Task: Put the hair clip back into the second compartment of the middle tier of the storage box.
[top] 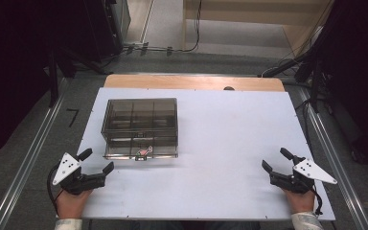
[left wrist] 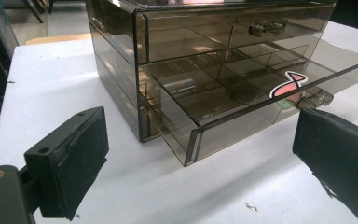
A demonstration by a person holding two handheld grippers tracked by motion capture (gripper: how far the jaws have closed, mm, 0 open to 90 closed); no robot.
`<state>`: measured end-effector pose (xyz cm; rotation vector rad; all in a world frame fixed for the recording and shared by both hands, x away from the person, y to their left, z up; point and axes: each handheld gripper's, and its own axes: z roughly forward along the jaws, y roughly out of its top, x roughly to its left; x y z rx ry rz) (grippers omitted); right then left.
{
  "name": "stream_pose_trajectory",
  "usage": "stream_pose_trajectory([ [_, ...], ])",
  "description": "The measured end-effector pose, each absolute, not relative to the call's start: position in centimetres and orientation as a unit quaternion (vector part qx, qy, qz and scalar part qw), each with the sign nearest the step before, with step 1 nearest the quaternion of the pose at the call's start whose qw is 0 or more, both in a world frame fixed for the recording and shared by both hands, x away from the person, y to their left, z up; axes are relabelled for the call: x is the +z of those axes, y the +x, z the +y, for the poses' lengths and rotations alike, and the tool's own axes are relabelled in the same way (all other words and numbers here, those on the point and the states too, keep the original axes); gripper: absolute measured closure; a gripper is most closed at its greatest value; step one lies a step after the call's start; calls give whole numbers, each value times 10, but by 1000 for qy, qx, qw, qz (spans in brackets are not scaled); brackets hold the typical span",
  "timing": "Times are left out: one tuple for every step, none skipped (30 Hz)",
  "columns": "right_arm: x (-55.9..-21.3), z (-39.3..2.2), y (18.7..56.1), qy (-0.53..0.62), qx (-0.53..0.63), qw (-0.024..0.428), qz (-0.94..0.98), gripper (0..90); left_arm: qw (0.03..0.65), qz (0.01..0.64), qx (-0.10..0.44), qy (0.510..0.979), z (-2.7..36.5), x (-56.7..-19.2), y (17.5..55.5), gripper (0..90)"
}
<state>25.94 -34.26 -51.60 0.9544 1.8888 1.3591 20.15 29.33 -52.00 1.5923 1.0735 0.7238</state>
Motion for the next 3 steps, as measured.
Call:
stream_pose_trajectory([
  [-516, -343, 259, 361, 514, 308, 714, 147, 518, 447, 302, 664, 293, -520, 201, 38],
  [-516, -343, 259, 361, 514, 308, 714, 147, 518, 448, 302, 663, 293, -520, 201, 39],
  [-516, -343, 259, 361, 514, 308, 714, 147, 518, 448, 303, 663, 293, -520, 201, 38],
])
